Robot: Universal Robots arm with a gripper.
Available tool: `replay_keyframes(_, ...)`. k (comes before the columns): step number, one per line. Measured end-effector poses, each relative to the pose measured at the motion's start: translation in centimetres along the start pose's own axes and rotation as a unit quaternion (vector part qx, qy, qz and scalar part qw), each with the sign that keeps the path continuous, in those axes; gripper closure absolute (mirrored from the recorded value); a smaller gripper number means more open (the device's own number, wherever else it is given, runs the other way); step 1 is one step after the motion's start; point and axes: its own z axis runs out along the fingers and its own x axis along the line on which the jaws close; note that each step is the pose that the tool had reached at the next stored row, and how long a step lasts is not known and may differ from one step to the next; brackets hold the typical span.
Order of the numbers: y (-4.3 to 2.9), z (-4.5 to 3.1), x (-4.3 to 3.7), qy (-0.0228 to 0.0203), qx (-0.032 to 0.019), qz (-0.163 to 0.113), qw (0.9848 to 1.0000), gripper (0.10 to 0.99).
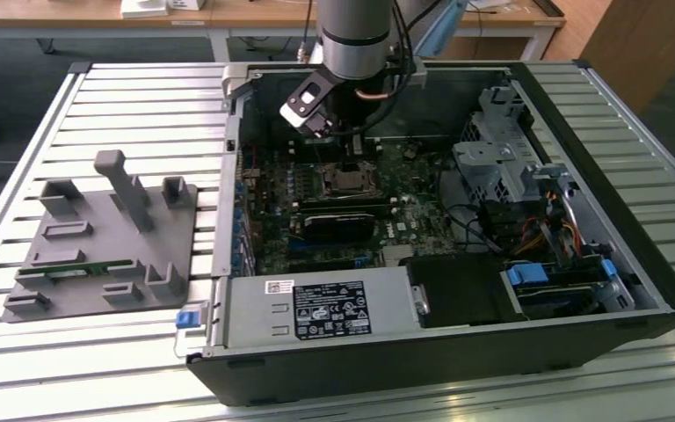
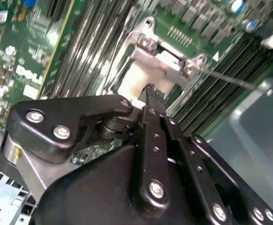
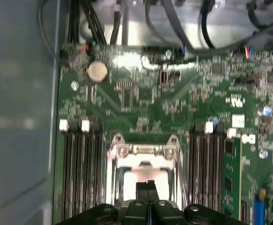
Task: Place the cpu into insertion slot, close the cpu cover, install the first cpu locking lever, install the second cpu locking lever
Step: 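Close the cpu cover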
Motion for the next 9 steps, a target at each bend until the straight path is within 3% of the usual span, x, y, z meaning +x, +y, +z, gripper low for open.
replay_keyframes(9, -1.60, 0.70, 0.02, 0.0000, 0.0000, 0.000, 1.0000, 0.980)
